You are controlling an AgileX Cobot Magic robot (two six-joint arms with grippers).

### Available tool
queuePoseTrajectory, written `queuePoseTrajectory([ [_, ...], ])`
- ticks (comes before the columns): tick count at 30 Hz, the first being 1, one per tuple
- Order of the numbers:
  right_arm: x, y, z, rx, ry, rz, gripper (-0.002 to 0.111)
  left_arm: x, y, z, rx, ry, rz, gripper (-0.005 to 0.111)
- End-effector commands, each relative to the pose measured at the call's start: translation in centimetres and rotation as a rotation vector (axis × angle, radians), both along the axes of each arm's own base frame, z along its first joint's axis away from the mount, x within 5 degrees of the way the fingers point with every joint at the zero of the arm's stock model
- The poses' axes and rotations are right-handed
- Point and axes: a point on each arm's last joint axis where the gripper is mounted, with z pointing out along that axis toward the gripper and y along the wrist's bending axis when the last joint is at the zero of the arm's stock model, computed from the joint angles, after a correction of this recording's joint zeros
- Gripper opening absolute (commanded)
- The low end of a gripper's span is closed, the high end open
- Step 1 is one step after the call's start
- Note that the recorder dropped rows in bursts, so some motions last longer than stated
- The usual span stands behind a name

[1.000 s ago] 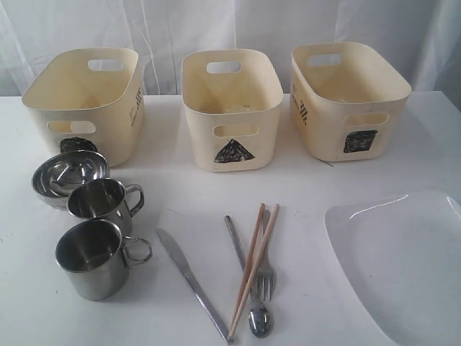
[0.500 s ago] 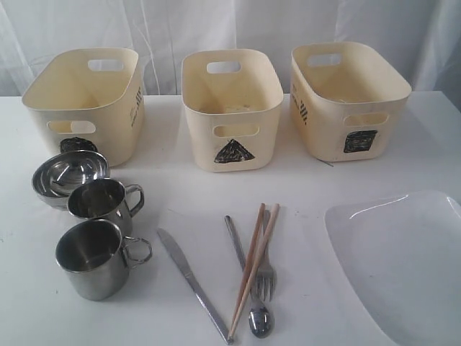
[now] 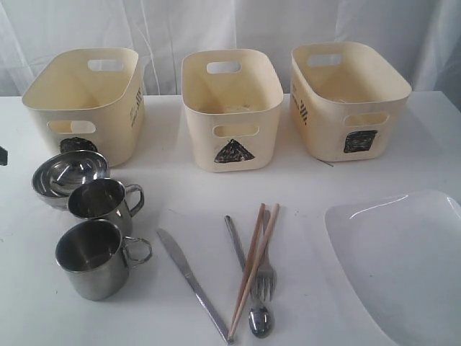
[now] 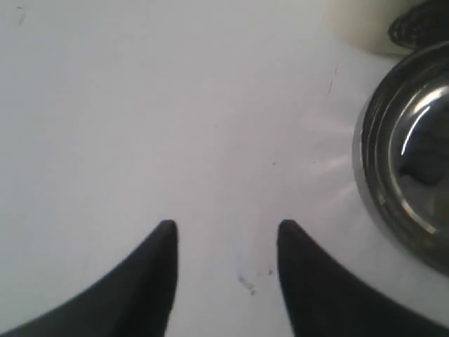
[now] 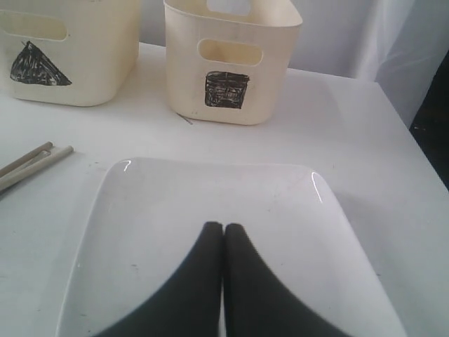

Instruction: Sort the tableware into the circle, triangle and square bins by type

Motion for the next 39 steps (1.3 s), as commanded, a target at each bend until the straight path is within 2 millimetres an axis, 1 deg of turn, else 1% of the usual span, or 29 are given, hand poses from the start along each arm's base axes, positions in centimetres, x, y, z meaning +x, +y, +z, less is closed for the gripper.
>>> queuePoseTrajectory([
  [1,0.0,0.0,0.0,-0.005,-0.008,-0.005,0.0,2.0,-0.4,-2.0,-0.142,-0.088,0.113,0.064],
  [3,0.0,0.0,0.0,-0.005,-0.008,-0.005,0.0,2.7,-0.3,-3.2,-0.147,-0.095,0.126,0.063],
  [6,0.0,0.0,0.0,-0.005,-0.008,-0.005,0.0,3.3,-0.5,-4.9,-0.145,-0.069,0.122,0.059],
  [10,0.0,0.0,0.0,-0.005,-0.008,-0.005,0.0,3.5,-1.1,-6.4,-0.145,-0.027,0.108,0.057],
  [13,0.0,0.0,0.0,-0.005,-0.008,-0.005,0.0,3.6,-1.2,-6.3,-0.129,-0.028,0.085,0.057],
  [16,0.0,0.0,0.0,-0.005,-0.008,-0.005,0.0,3.8,-1.1,-5.7,-0.126,-0.072,0.085,0.057],
  [20,0.0,0.0,0.0,-0.005,-0.008,-0.005,0.0,3.7,-1.2,-4.2,-0.146,-0.094,0.103,0.057],
  [23,0.0,0.0,0.0,-0.005,-0.008,-0.005,0.0,3.5,-1.2,-2.8,-0.191,-0.131,0.155,0.057],
  [26,0.0,0.0,0.0,-0.005,-0.008,-0.005,0.0,3.6,-1.3,-2.4,-0.201,-0.165,0.163,0.057],
  [29,0.0,0.0,0.0,-0.005,-0.008,-0.005,0.0,4.0,-2.0,-3.0,-0.2,-0.167,0.144,0.057],
  [35,0.0,0.0,0.0,-0.005,-0.008,-0.005,0.0,4.6,-4.6,-4.9,-0.171,-0.143,0.039,0.057],
  [39,0.0,0.0,0.0,-0.005,-0.008,-0.005,0.0,4.9,-4.8,-6.0,-0.151,-0.123,0.015,0.056],
])
